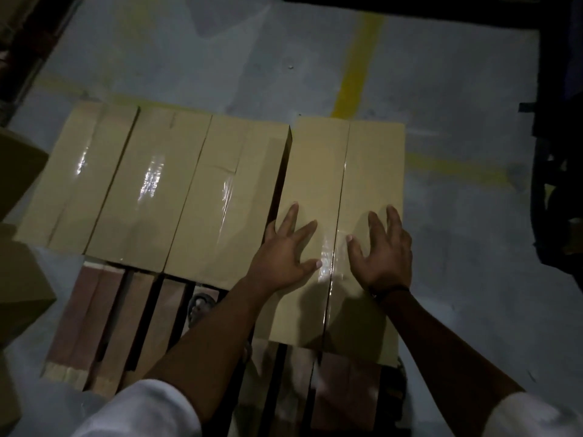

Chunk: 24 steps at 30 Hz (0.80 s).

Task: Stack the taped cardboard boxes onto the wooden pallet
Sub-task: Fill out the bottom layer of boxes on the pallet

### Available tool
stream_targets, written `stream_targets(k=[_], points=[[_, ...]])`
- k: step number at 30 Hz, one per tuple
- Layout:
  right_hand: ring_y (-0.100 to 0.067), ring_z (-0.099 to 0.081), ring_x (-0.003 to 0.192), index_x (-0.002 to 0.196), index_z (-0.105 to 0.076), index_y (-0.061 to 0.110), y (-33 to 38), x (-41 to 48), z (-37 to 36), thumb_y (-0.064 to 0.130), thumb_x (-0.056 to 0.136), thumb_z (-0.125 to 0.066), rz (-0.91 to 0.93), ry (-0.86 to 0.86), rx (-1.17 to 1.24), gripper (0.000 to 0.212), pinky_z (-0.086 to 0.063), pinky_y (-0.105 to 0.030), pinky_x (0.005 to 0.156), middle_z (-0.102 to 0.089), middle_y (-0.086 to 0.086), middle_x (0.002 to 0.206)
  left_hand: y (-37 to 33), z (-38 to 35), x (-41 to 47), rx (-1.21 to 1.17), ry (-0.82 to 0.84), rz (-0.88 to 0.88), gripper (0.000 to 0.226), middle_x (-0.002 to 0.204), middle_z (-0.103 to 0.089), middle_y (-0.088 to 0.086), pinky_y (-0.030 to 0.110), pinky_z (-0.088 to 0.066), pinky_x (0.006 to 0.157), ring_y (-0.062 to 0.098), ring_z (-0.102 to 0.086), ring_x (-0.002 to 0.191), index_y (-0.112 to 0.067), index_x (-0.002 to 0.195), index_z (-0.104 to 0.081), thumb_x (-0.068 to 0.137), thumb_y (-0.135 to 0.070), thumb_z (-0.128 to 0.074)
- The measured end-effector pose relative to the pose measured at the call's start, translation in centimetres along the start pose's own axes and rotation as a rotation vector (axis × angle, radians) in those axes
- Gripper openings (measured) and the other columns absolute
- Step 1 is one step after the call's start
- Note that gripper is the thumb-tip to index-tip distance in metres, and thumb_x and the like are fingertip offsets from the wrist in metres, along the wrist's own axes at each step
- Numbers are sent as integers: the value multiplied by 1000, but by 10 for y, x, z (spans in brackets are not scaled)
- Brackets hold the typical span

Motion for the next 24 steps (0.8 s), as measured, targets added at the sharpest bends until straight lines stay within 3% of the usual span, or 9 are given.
stream_targets(k=[11,21,24], points=[[-36,-32,146,144,-51,10,-2,43,-82,45,94,-60,133,-163,-60,61,-37,-51,110,-30,-20,160,71,-32,68,31,43,-61,88,166,22,-18,62,-36,112,48,-1,152,-43,157,-27,83,-61,-71],[-36,-30,146,148,-42,18,-12,69,-110,47,95,-61,116,-71,-54,63,-34,-52,111,-21,-13,164,96,-45,100,58,130,-117,91,163,31,-17,63,-24,119,51,6,152,-47,156,-25,81,-53,-77],[-36,-22,149,153,-32,25,-19,77,-125,54,96,-54,88,46,-88,67,-28,-55,116,-10,-8,168,100,-40,102,68,120,-128,86,164,31,-15,61,-31,116,49,3,152,-46,155,-29,83,-47,-78]])
Point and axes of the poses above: each hand's wrist, its own x-axis towards the middle knuckle, its own z-axis out of the back of the hand, y = z × x, the point moved 6 cm from there along x, towards the middle knuckle
